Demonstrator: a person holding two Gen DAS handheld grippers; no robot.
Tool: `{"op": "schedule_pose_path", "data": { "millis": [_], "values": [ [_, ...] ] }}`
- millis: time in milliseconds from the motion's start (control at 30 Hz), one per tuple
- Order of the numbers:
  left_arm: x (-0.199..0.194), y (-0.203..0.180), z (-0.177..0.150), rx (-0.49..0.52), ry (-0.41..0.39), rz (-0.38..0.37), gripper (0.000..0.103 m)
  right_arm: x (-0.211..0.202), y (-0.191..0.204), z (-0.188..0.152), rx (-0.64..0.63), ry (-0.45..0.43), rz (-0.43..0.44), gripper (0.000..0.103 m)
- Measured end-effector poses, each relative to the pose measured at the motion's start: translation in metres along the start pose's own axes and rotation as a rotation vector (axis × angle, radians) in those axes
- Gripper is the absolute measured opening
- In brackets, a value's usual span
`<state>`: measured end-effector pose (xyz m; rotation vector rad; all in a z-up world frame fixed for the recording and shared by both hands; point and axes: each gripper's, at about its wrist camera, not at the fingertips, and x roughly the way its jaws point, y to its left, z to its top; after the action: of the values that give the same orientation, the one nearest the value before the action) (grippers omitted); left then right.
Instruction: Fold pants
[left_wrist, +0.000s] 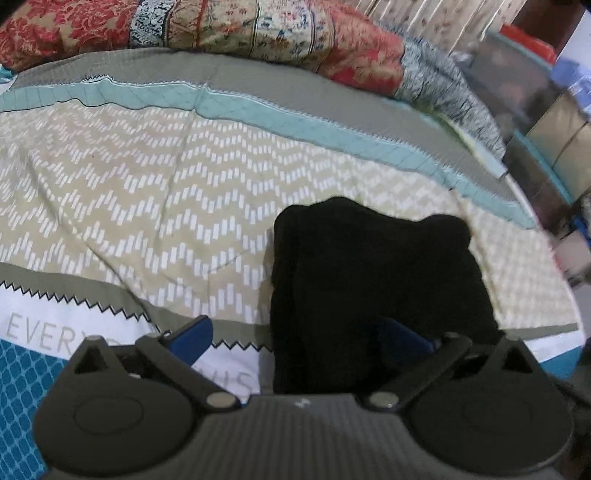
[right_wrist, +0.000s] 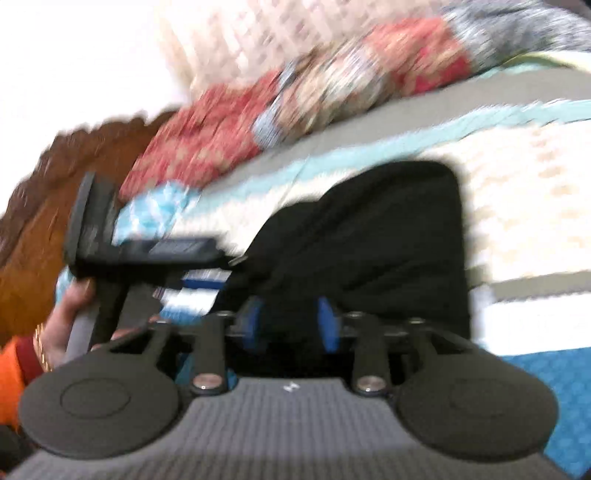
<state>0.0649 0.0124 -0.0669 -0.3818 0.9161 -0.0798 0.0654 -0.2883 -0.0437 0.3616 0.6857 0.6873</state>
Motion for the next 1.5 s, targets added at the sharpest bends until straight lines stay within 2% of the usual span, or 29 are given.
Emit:
{"op": "schedule_pose_path", "data": {
  "millis": [100, 167, 267, 400, 500, 533, 600, 667, 700, 800, 833, 900, 1000, 1067, 1133, 1167, 1200, 1233, 1267, 1300, 1333, 1500],
  "values": [
    [0.003, 0.009, -0.001, -0.041, 0.02, -0.03, 0.103, -0.017, -0.024, -0.002, 0.081, -0.057, -0.075, 0.066],
    [0.009, 0.014, -0.003, -0.076, 0.046, -0.061, 0.103, -0.017, -0.038, -0.004, 0.137, -0.049, -0.11, 0.067],
    [0.016, 0.018, -0.005, -0.12, 0.073, -0.094, 0.103, -0.017, -0.047, -0.011, 0.211, -0.035, -0.097, 0.067],
    [0.023, 0.015, -0.009, -0.138, 0.1, -0.119, 0.103, -0.004, -0.044, -0.025, 0.233, 0.044, -0.097, 0.067],
    [0.032, 0.011, -0.012, -0.134, 0.123, -0.134, 0.103, 0.002, -0.031, -0.026, 0.237, 0.067, -0.12, 0.068],
    [0.034, 0.011, -0.013, -0.135, 0.126, -0.129, 0.103, 0.003, -0.021, -0.025, 0.215, 0.067, -0.117, 0.068],
    [0.038, 0.012, -0.014, -0.151, 0.124, -0.127, 0.103, 0.001, 0.001, -0.024, 0.092, 0.065, -0.087, 0.068],
    [0.039, 0.017, -0.012, -0.178, 0.125, -0.142, 0.103, -0.004, 0.008, -0.023, 0.045, 0.061, -0.044, 0.068],
    [0.04, 0.018, -0.011, -0.187, 0.127, -0.148, 0.103, -0.004, 0.003, -0.022, 0.059, 0.06, -0.04, 0.068],
    [0.042, 0.017, -0.01, -0.183, 0.133, -0.146, 0.103, 0.002, -0.027, -0.023, 0.177, 0.065, -0.098, 0.069],
    [0.042, 0.014, -0.01, -0.173, 0.133, -0.143, 0.103, 0.004, -0.037, -0.024, 0.217, 0.068, -0.094, 0.069],
    [0.043, 0.009, -0.01, -0.157, 0.131, -0.136, 0.103, 0.01, -0.054, -0.028, 0.293, 0.085, -0.067, 0.079],
    [0.046, 0.005, -0.013, -0.158, 0.141, -0.165, 0.103, 0.019, -0.072, -0.033, 0.405, 0.085, -0.012, 0.084],
    [0.05, 0.002, -0.015, -0.163, 0.149, -0.188, 0.103, 0.021, -0.069, -0.031, 0.403, 0.08, -0.003, 0.084],
    [0.054, -0.004, -0.017, -0.143, 0.141, -0.179, 0.103, 0.029, -0.064, -0.026, 0.377, 0.096, 0.003, 0.083],
    [0.057, -0.007, -0.017, -0.124, 0.13, -0.173, 0.102, 0.031, -0.061, -0.024, 0.364, 0.105, -0.004, 0.077],
    [0.058, -0.009, -0.016, -0.116, 0.121, -0.169, 0.099, 0.033, -0.057, -0.022, 0.352, 0.116, -0.01, 0.067],
    [0.056, -0.01, -0.016, -0.115, 0.108, -0.169, 0.082, 0.033, -0.055, -0.018, 0.353, 0.125, -0.005, 0.062],
    [0.053, -0.009, -0.013, -0.125, 0.094, -0.188, 0.064, 0.03, -0.052, -0.014, 0.35, 0.13, 0.006, 0.052],
    [0.048, -0.007, -0.01, -0.148, 0.087, -0.21, 0.056, 0.028, -0.046, -0.008, 0.32, 0.127, 0.02, 0.047],
    [0.043, -0.005, -0.004, -0.168, 0.08, -0.236, 0.047, 0.025, -0.039, -0.001, 0.28, 0.119, 0.033, 0.045],
    [0.012, -0.022, 0.049, -0.128, -0.054, -0.27, 0.043, 0.028, -0.007, 0.055, 0.085, -0.012, 0.076, 0.045]
  ]
}}
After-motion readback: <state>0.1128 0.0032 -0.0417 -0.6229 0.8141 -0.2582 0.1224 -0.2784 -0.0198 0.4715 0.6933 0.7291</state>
